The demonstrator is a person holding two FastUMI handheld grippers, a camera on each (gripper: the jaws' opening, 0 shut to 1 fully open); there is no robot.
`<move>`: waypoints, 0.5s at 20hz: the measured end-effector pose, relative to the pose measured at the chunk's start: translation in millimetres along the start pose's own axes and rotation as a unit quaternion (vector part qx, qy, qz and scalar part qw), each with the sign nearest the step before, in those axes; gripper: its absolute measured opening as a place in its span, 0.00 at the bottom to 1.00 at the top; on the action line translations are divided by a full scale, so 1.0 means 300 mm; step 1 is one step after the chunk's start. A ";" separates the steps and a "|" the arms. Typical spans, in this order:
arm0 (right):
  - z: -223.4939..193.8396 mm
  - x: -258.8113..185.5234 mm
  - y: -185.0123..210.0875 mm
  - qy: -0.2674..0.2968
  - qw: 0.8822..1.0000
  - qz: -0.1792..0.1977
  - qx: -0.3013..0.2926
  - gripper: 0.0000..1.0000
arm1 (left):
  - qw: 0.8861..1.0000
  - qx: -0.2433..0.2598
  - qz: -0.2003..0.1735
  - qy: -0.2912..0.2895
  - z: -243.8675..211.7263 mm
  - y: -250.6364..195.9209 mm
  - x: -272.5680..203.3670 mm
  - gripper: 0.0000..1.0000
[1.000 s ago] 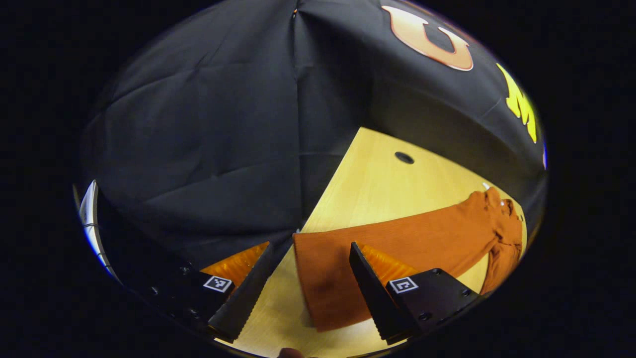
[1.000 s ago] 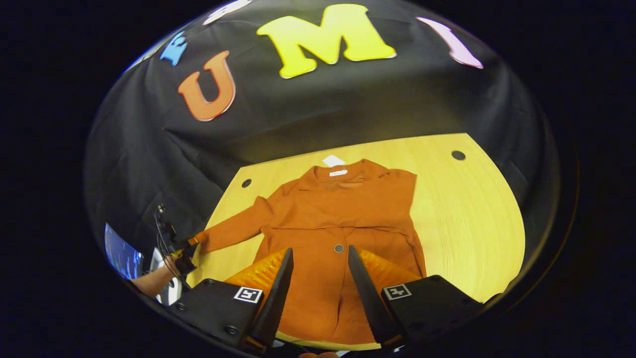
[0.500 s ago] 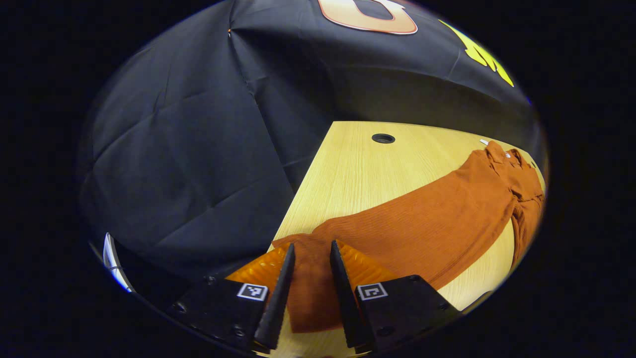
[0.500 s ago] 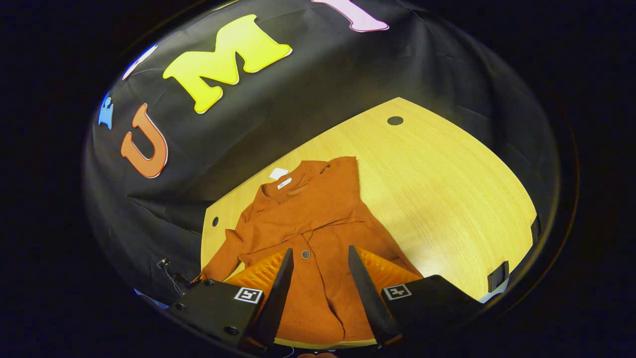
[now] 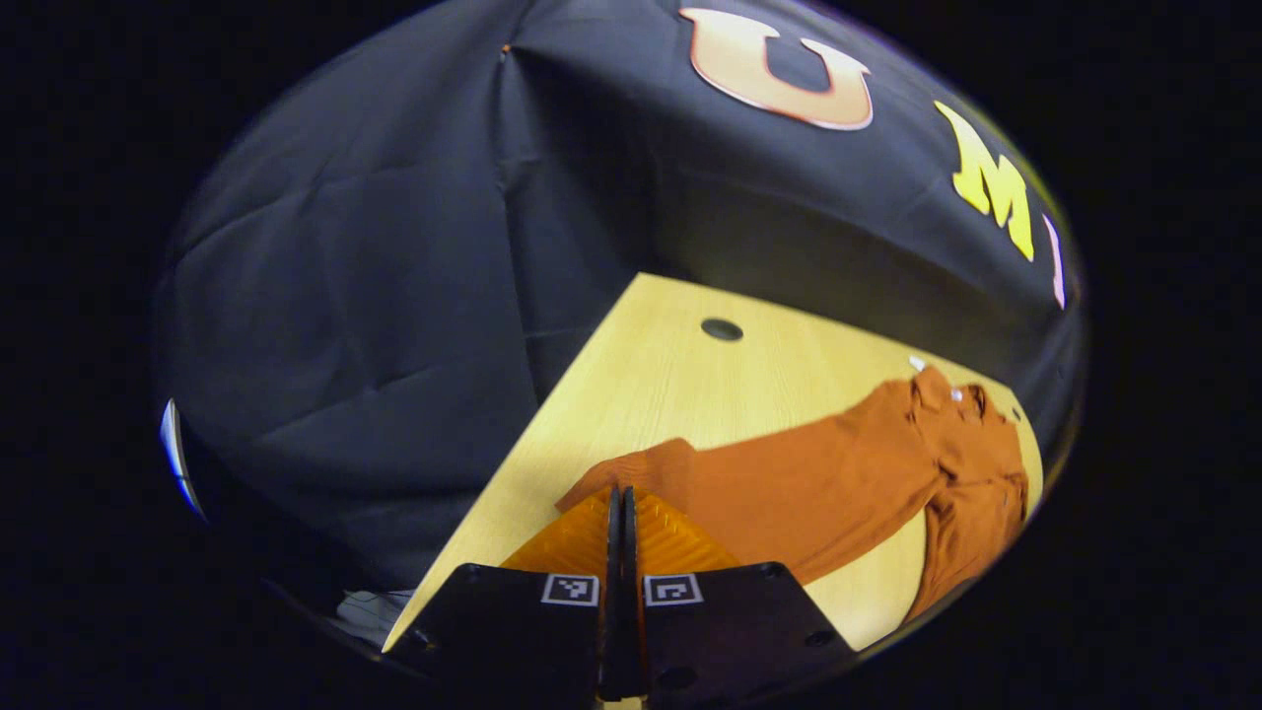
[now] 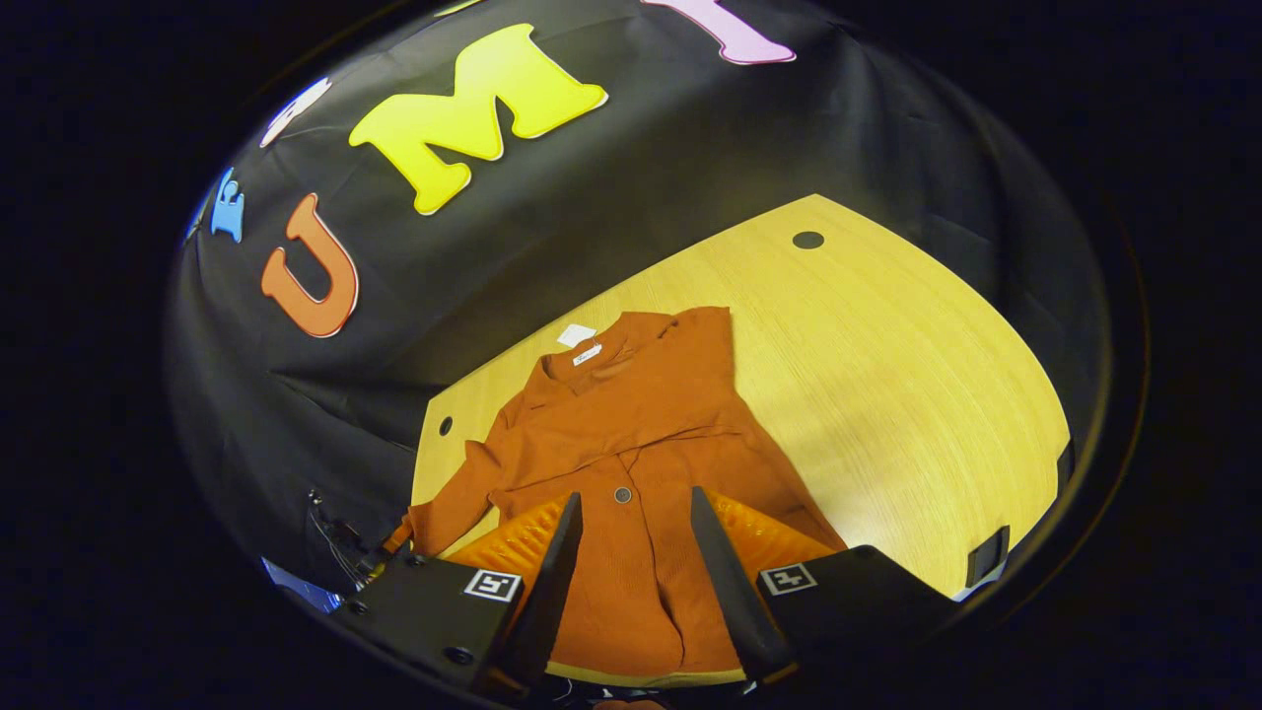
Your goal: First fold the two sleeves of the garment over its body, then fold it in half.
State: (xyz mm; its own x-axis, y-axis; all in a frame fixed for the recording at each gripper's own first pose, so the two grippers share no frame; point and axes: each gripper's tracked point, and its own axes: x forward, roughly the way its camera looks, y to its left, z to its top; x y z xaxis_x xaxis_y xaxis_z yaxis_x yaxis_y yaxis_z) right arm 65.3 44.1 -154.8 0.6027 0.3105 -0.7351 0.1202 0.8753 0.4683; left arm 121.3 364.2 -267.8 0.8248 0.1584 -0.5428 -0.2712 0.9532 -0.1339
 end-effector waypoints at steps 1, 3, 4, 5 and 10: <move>-0.007 -0.001 -0.006 0.002 1.000 0.003 0.004 0.73 | 1.000 -0.009 -0.002 -0.002 0.028 -0.028 -0.024 0.03; -0.016 -0.010 -0.014 0.003 1.000 0.011 0.009 0.66 | 1.000 -0.016 -0.008 -0.009 0.069 -0.045 -0.053 0.03; -0.019 -0.014 -0.015 0.004 1.000 0.017 0.009 0.66 | 1.000 -0.016 -0.013 -0.013 0.098 -0.068 -0.077 0.03; -0.024 -0.024 -0.015 0.004 1.000 0.024 0.009 0.66 | 1.000 -0.016 -0.018 -0.017 0.130 -0.097 -0.100 0.03; -0.008 -0.098 -0.034 -0.011 0.998 0.065 -0.005 0.73 | 0.998 0.002 -0.048 -0.047 0.321 -0.339 -0.230 0.02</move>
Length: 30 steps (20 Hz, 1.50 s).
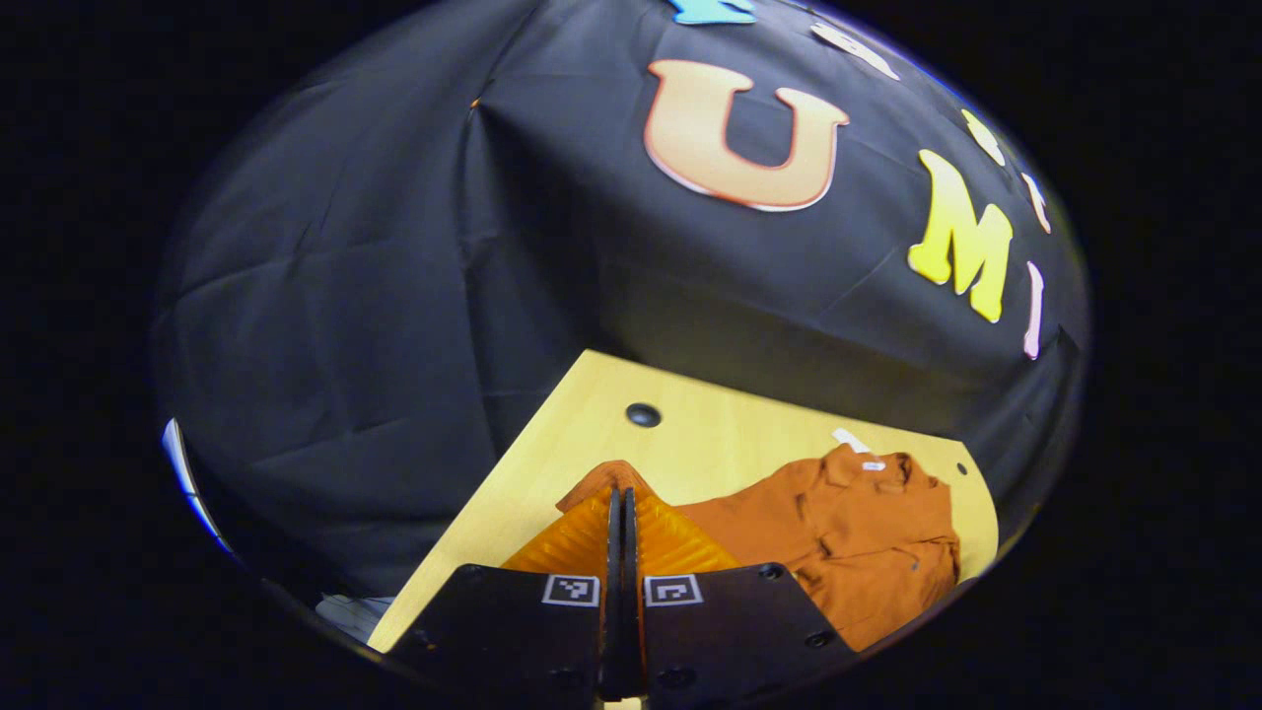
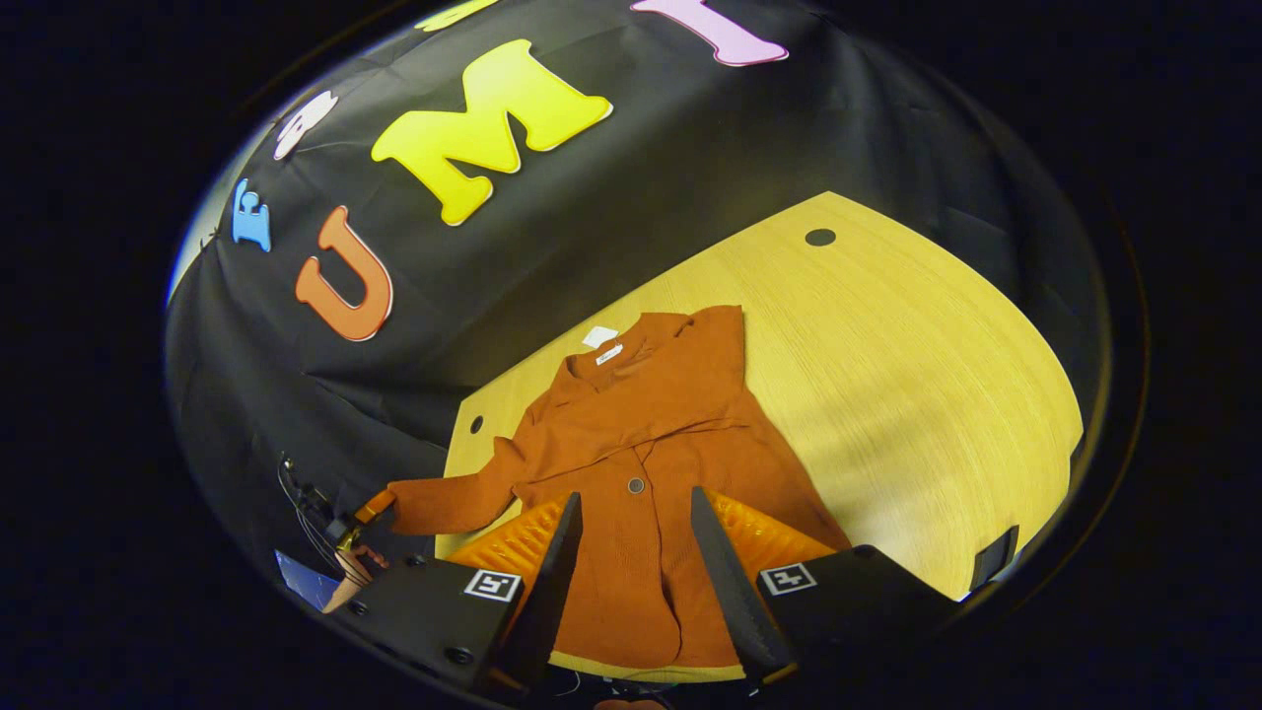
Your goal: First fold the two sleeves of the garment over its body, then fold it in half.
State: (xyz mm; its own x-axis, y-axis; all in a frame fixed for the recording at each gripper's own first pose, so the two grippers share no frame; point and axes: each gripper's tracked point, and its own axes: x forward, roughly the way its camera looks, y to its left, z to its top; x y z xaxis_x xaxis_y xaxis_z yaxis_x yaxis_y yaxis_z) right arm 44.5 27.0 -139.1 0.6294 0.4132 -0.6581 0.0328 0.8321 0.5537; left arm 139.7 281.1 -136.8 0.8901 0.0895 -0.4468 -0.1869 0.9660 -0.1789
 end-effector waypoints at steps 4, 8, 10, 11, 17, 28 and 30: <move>0.034 -0.080 -0.063 -0.023 0.999 0.019 -0.010 0.72 | 0.999 0.027 -0.031 -0.018 0.150 -0.287 -0.056 0.02; 0.067 -0.166 -0.114 -0.051 0.997 0.040 -0.034 0.72 | 0.992 0.082 -0.094 -0.022 0.237 -0.687 -0.068 0.02; 0.098 -0.208 -0.146 -0.068 0.995 0.044 -0.054 0.72 | 0.985 0.112 -0.129 -0.020 0.243 -0.897 -0.059 0.02; 0.107 -0.234 -0.162 -0.075 0.994 0.044 -0.063 0.72 | 0.981 0.122 -0.148 -0.015 0.229 -1.003 -0.051 0.02; 0.209 -0.394 -0.349 -0.121 0.990 0.007 -0.070 0.73 | 0.954 0.183 -0.233 0.047 -0.074 -1.502 0.070 0.03; 0.195 -0.643 -0.769 -0.142 0.982 -0.124 0.000 0.73 | 0.916 0.299 -0.210 0.165 -0.634 -1.850 0.412 0.03; 0.180 -0.653 -0.800 -0.135 0.982 -0.133 0.010 0.73 | 0.915 0.300 -0.205 0.174 -0.672 -1.880 0.429 0.06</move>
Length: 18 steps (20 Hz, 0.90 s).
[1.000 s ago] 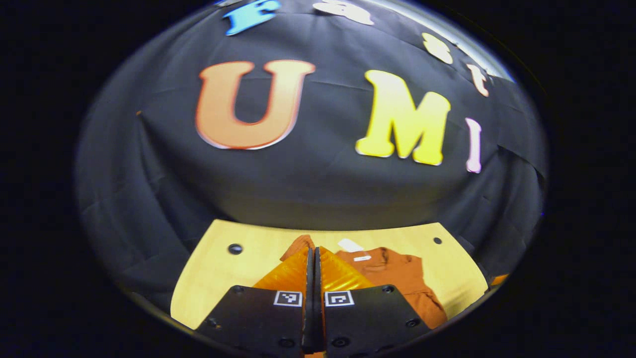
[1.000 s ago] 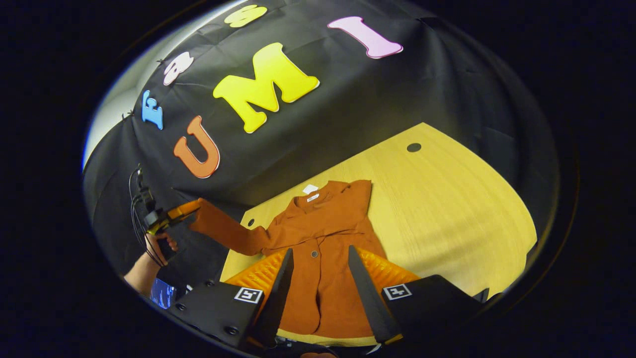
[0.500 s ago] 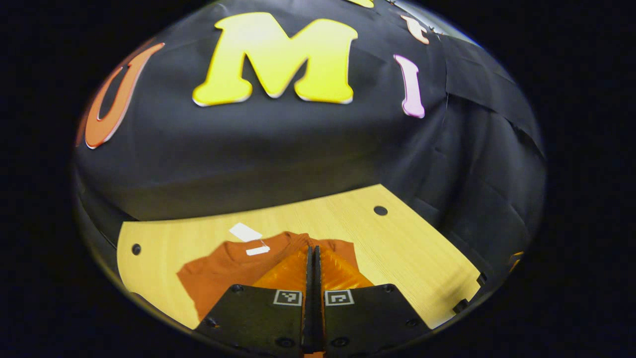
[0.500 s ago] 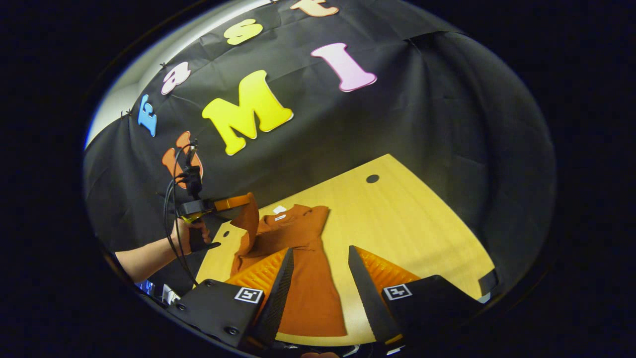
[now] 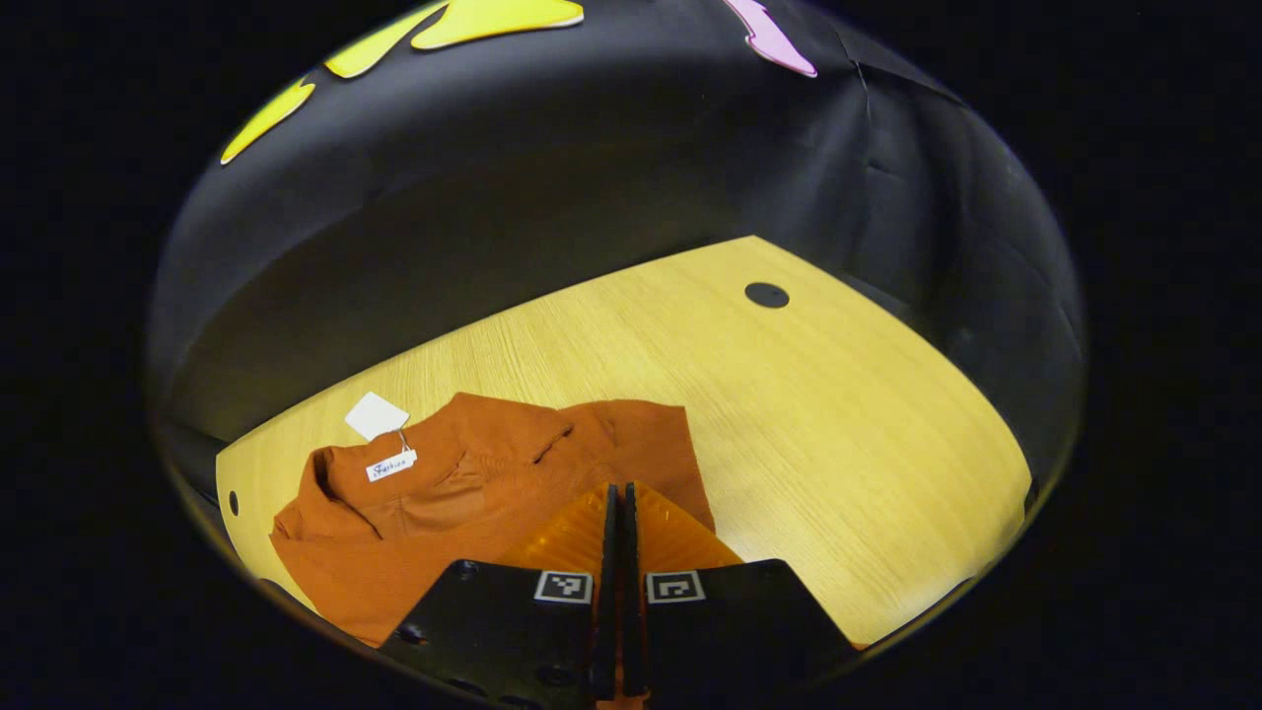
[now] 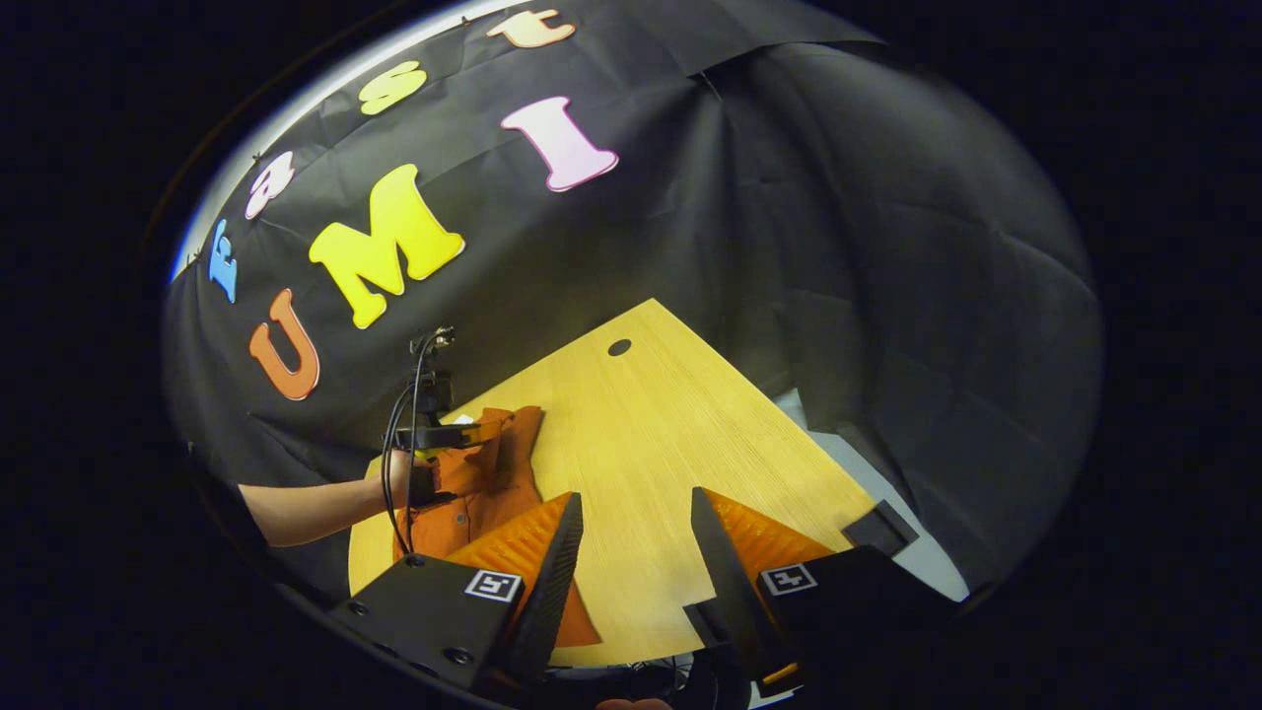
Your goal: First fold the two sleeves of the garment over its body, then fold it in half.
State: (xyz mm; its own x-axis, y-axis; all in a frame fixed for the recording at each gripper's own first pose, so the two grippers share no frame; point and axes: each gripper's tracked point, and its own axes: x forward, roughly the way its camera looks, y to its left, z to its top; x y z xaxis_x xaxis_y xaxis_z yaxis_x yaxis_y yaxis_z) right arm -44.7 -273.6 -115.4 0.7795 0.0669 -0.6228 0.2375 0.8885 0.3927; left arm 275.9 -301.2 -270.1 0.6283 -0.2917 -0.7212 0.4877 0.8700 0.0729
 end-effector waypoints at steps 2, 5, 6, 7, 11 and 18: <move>-0.006 0.006 -0.008 0.007 1.000 -0.003 -0.002 0.72 | 0.999 -0.020 -0.026 0.004 -0.052 -0.035 0.042 0.16; 0.003 0.027 0.035 0.006 1.000 0.007 -0.015 0.73 | 0.999 -0.021 -0.028 -0.010 -0.009 -0.085 -0.018 0.72; 0.007 0.039 0.066 0.006 1.000 0.013 -0.023 0.73 | 0.999 -0.020 -0.020 -0.022 0.006 -0.076 -0.057 0.96; 0.004 0.038 0.093 0.004 0.999 0.021 -0.031 0.66 | 0.999 -0.022 -0.018 -0.037 0.026 -0.074 -0.108 0.99; -0.028 0.120 0.268 0.001 0.995 0.054 -0.090 0.67 | 0.993 -0.059 -0.018 -0.097 0.047 -0.016 -0.328 0.99; -0.154 0.172 0.623 -0.006 0.980 0.116 -0.161 0.91 | 0.968 -0.108 0.092 -0.205 -0.056 0.237 -0.865 0.99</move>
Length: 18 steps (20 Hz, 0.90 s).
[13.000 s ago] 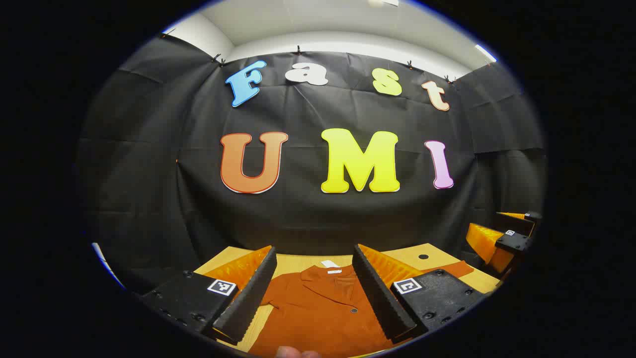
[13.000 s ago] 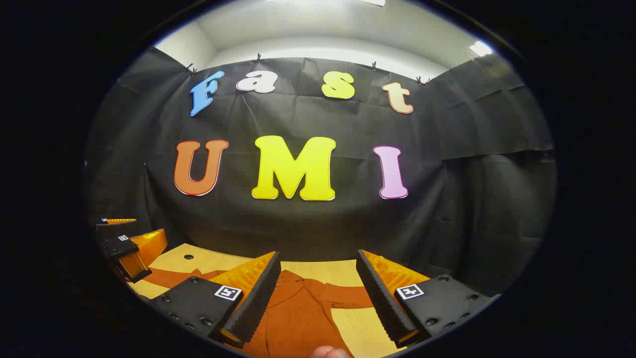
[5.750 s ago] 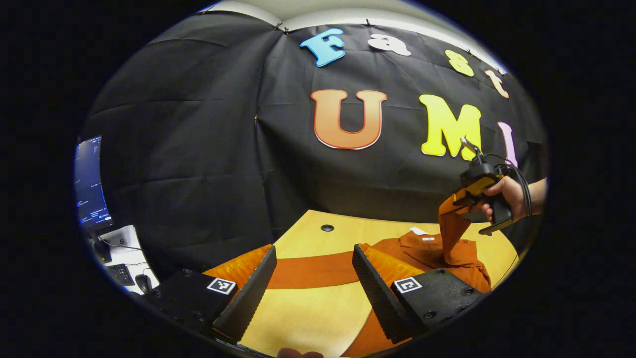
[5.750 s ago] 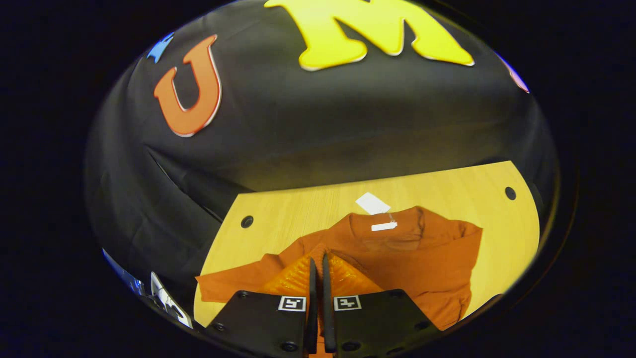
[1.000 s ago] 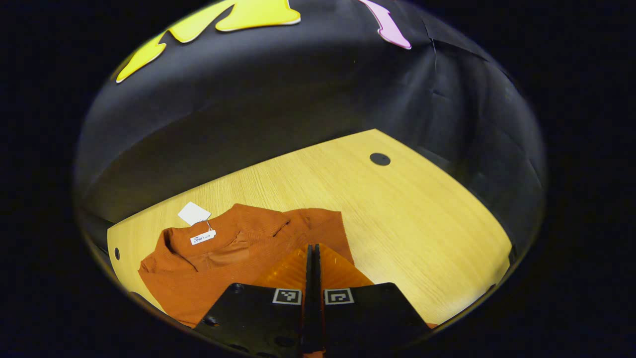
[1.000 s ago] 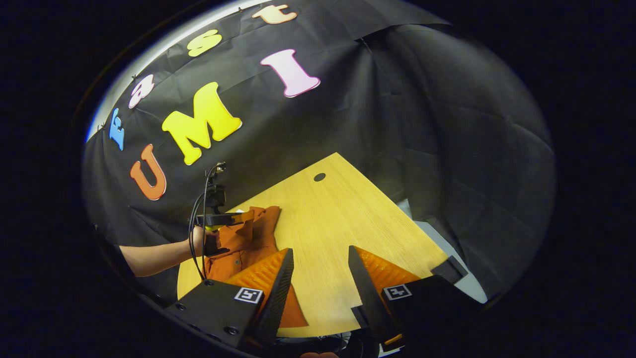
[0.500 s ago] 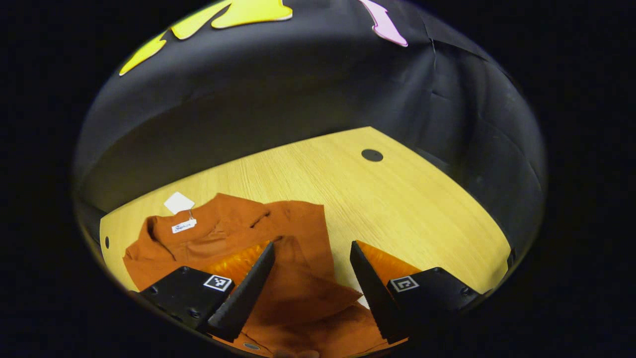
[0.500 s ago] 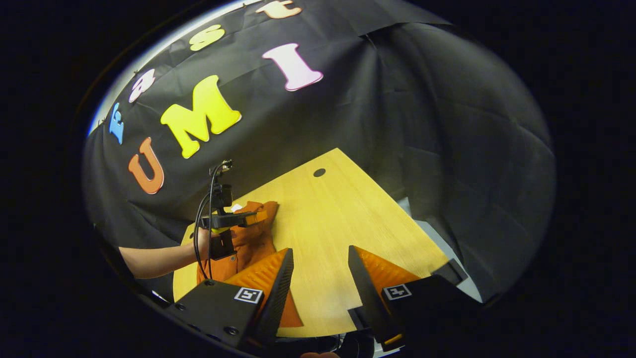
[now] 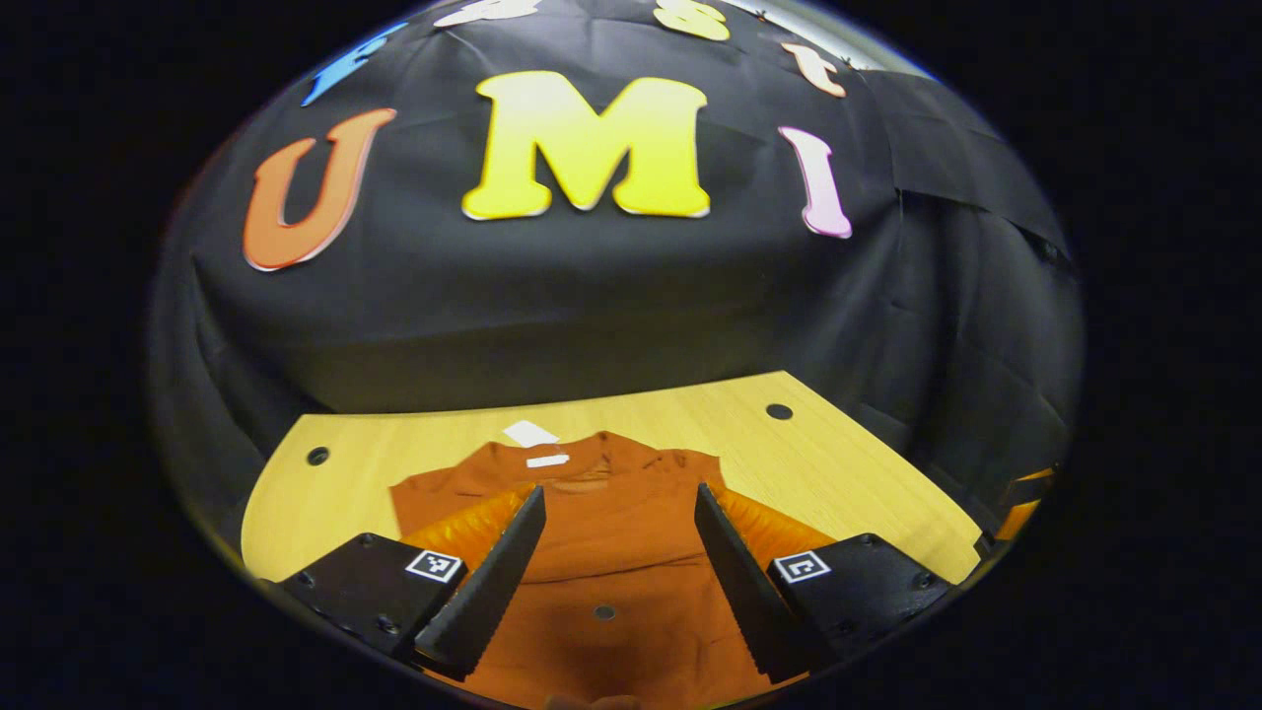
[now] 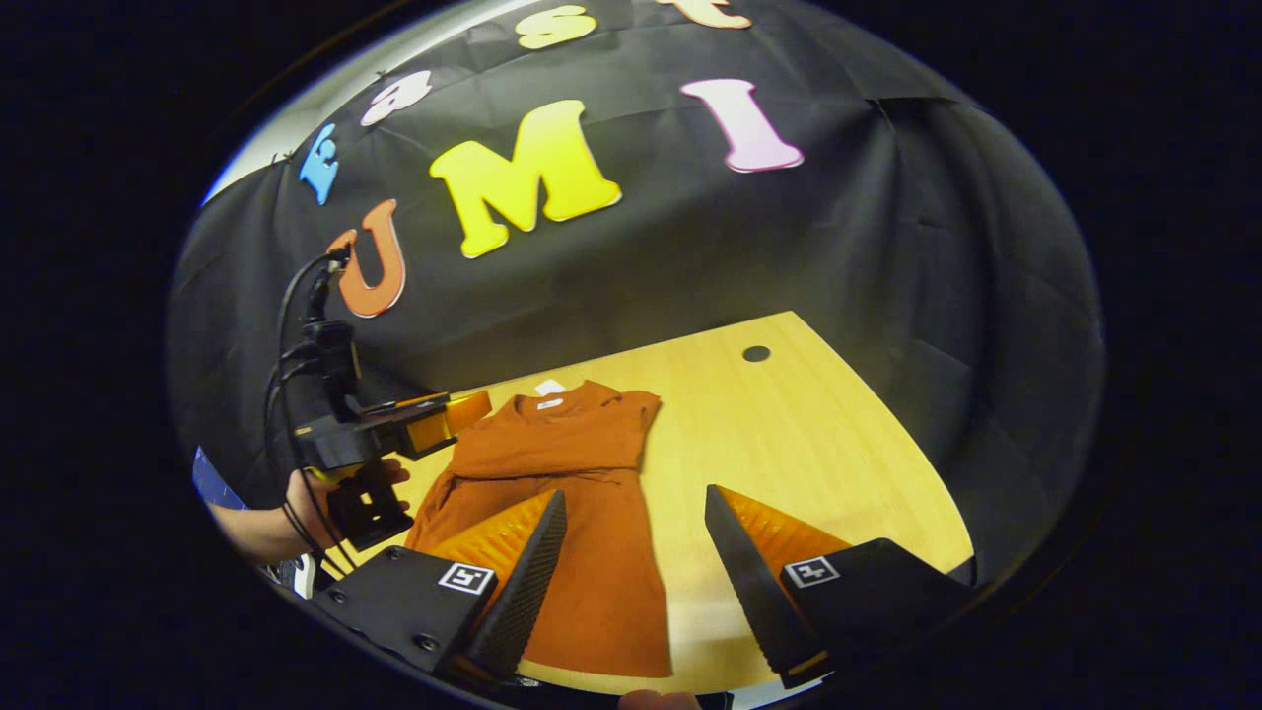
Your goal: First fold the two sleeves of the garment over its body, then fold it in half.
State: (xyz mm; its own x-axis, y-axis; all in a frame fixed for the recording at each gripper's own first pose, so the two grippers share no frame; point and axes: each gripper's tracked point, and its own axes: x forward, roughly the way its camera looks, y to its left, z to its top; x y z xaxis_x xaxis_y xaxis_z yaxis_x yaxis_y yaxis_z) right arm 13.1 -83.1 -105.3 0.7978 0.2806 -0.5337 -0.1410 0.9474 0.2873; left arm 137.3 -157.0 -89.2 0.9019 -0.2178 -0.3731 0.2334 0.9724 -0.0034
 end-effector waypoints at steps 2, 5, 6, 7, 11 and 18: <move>-0.016 0.014 0.089 -0.005 1.000 0.013 -0.018 0.91 | 0.999 0.006 0.027 -0.017 0.005 0.111 -0.112 0.99; -0.040 0.033 0.189 -0.007 0.999 0.023 -0.041 0.92 | 0.998 -0.007 0.060 -0.026 -0.015 0.239 -0.252 0.99; -0.047 0.037 0.216 -0.010 0.999 0.024 -0.043 0.92 | 0.997 -0.012 0.069 -0.032 -0.023 0.272 -0.288 0.99; -0.057 0.039 0.245 -0.013 0.999 0.022 -0.046 0.92 | 0.996 -0.013 0.081 -0.037 -0.034 0.308 -0.322 0.98; -0.133 0.053 0.323 -0.009 0.998 0.013 -0.055 0.93 | 0.995 -0.035 0.091 -0.029 -0.103 0.384 -0.402 1.00; -0.259 0.016 0.182 0.025 0.998 -0.038 -0.049 0.92 | 0.997 -0.064 0.024 0.040 -0.343 0.429 -0.507 0.99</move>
State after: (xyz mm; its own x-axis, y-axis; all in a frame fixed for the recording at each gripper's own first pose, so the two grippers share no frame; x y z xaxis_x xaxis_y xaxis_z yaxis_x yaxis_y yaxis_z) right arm -36.3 -18.2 -154.0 0.7783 0.2123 -0.5909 -0.1399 0.9761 0.1664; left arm -7.3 10.0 -128.3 0.8777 -0.1674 -0.4490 0.1369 0.9855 -0.0997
